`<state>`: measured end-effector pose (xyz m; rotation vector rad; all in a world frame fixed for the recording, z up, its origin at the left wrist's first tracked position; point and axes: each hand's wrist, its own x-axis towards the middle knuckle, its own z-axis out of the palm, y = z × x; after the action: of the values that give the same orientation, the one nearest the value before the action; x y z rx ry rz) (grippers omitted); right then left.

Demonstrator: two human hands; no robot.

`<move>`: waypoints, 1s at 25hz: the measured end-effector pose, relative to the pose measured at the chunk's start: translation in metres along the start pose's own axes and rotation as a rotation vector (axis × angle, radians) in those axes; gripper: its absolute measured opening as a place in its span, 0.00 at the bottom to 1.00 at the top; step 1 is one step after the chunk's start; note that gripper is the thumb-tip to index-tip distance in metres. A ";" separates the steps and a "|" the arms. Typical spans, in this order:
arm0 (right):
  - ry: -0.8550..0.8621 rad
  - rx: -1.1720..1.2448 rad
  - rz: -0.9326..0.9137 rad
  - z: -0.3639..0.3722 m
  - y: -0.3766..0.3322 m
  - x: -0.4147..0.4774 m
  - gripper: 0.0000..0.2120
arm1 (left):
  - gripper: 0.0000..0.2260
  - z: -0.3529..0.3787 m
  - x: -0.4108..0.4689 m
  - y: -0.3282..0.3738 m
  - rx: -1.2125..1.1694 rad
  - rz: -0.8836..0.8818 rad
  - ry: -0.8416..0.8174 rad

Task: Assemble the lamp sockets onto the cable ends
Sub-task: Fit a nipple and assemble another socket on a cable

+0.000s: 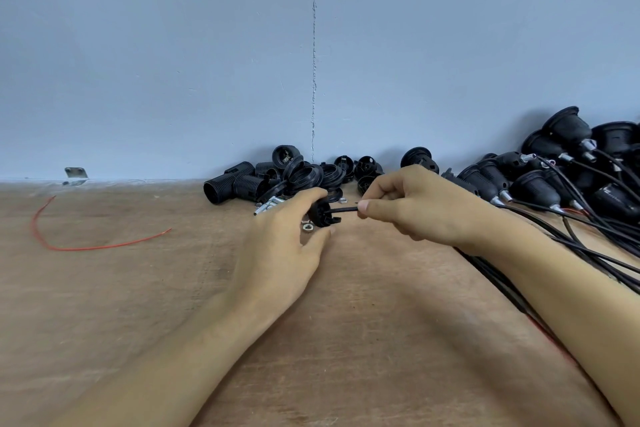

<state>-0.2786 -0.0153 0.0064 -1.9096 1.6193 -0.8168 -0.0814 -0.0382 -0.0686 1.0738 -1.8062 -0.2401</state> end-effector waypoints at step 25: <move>-0.121 0.368 0.054 0.037 0.004 -0.001 0.11 | 0.08 0.014 0.008 0.010 -0.783 -0.535 -0.206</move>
<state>-0.2547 -0.0149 -0.0220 -1.6167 1.3357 -0.8894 -0.0998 -0.0424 -0.0647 0.9379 -1.3431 -1.2994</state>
